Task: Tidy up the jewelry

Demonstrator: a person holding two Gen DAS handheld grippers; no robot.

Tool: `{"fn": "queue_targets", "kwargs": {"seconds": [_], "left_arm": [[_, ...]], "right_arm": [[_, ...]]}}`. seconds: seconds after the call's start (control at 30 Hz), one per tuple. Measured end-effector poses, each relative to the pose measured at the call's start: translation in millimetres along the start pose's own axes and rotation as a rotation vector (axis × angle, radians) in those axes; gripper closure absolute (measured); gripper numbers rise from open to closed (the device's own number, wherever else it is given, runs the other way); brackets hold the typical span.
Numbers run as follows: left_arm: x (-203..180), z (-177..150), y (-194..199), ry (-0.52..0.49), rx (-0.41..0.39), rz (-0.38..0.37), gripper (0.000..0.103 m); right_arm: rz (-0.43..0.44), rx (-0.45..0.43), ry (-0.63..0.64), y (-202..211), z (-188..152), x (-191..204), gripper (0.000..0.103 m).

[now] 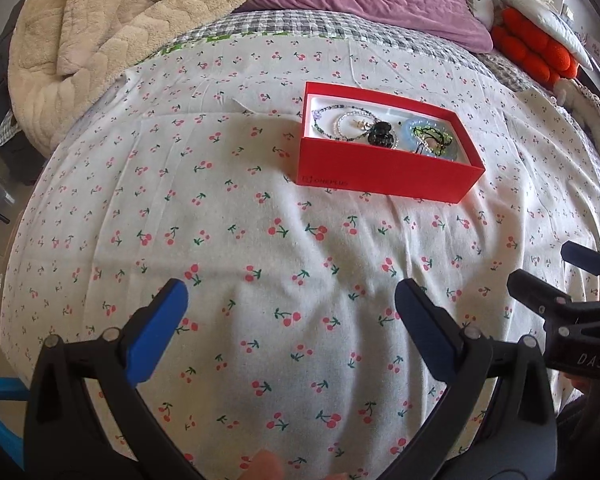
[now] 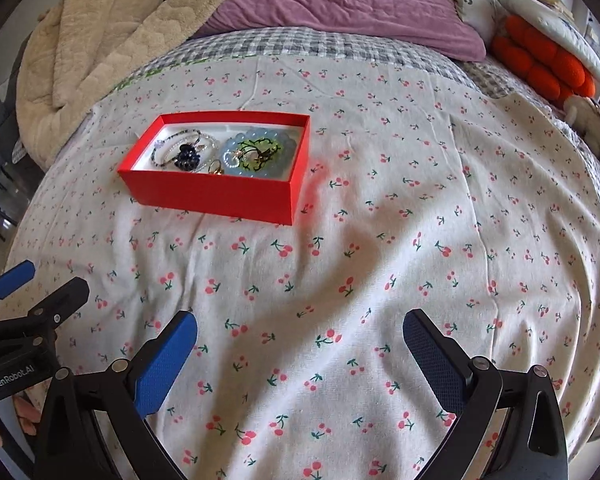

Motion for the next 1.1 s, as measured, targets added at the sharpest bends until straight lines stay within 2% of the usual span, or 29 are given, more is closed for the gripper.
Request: {"fn": "queue_targets", "kwargs": {"seconds": [0.17,1.1], "left_arm": [[-1.8,-2.8,-6.9,0.004,0.029,-0.002,0.0],[-7.2,-3.2,-4.2,-0.015,0.024,0.007,0.0]], "right_arm": [[-0.008,0.013,0.018,-4.7,-2.1,4.9,0.0],[-0.017,0.002,0.039,-2.8,-0.4,8.4,0.0]]}}
Point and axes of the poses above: each gripper's, at about its wrist camera, not at the fingertips, and y roughly against the way its jaws point, x to its left, z to its top, the point moved 7 cm from there along -y, roughly the way its jaws point, and after that the axes turned 3 degrees about y, right-handed, at the moved point
